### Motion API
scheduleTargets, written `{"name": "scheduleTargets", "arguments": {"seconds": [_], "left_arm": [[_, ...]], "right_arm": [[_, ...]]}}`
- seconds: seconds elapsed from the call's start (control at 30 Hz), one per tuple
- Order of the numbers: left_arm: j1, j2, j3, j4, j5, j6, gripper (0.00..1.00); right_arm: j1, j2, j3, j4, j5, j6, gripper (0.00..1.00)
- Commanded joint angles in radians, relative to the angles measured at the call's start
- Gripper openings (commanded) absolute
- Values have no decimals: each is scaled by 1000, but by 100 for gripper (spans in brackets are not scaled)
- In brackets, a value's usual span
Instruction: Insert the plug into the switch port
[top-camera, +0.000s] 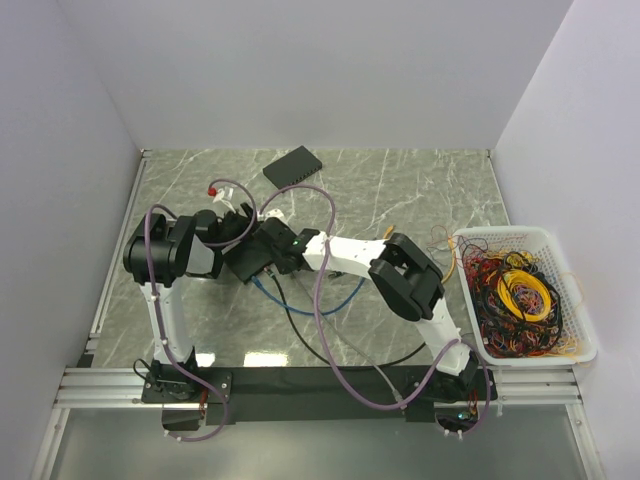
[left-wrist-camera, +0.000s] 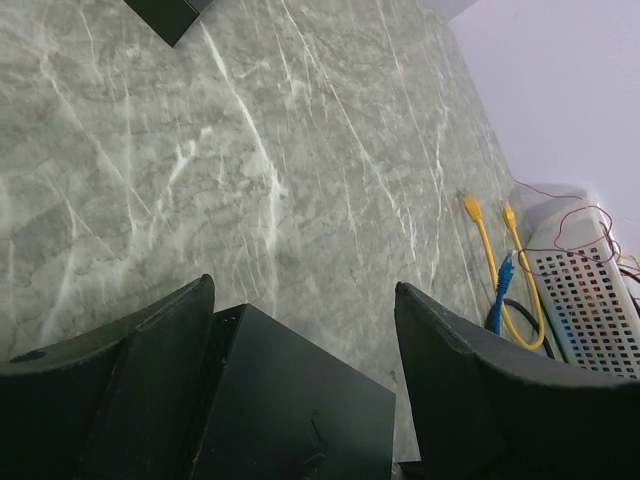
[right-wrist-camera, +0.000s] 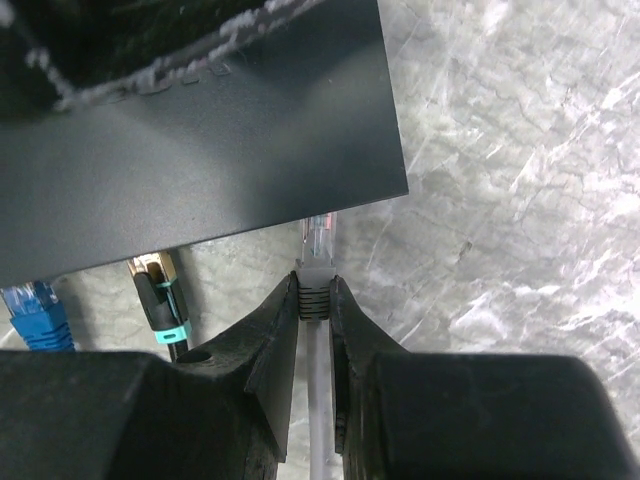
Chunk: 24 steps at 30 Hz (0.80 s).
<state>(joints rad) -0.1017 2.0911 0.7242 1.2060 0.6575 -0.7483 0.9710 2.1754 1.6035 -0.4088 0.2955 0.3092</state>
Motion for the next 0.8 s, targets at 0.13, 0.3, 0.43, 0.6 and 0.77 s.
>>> {"name": "scheduleTargets", "arguments": {"seconds": [0.13, 0.3, 0.43, 0.6, 0.77], "left_arm": [[-29, 44, 14, -95, 123, -29, 77], [-32, 44, 17, -102, 126, -23, 74], [-32, 50, 24, -112, 131, -19, 71], [-38, 50, 32, -132, 133, -11, 70], [-41, 64, 58, -180, 143, -13, 68]], "right_arm": [[8, -127, -99, 341, -76, -87, 0], [5, -170, -106, 347, -75, -97, 0], [-3, -175, -94, 363, -55, -84, 0], [-15, -144, -65, 367, -61, -70, 0], [-34, -91, -37, 380, -67, -53, 0]]}}
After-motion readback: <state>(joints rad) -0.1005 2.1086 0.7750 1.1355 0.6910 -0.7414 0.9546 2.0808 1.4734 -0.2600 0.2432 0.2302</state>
